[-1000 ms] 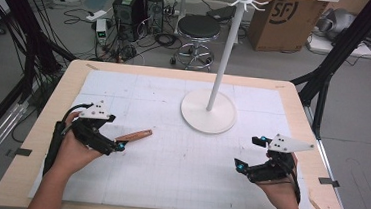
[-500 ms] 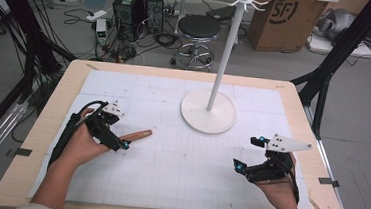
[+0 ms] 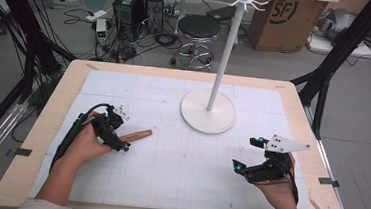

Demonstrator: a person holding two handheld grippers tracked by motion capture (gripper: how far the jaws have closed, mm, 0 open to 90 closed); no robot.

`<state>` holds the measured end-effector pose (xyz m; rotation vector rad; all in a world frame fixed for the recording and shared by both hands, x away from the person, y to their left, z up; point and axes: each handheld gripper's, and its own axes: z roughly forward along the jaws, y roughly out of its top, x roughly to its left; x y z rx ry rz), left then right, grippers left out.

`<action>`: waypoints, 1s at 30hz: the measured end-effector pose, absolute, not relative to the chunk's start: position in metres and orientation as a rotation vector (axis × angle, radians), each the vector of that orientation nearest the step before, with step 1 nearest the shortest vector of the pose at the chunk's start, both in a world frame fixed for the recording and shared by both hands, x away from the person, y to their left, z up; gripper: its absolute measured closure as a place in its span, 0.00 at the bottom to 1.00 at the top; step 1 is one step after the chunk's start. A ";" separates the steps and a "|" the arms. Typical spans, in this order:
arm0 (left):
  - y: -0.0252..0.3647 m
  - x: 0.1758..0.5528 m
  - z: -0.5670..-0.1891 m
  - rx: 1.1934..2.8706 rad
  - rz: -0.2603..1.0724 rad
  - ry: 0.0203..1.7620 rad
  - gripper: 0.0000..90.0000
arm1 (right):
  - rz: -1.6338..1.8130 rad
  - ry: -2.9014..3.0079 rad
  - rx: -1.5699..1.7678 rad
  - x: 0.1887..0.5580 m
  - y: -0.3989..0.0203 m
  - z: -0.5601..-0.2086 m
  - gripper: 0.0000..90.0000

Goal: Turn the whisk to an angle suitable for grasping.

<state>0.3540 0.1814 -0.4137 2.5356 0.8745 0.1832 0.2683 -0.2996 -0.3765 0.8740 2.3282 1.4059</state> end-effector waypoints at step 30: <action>0.180 0.355 -0.420 2.594 0.146 0.895 0.69 | 1.391 2.347 0.868 0.268 -0.299 -0.379 0.01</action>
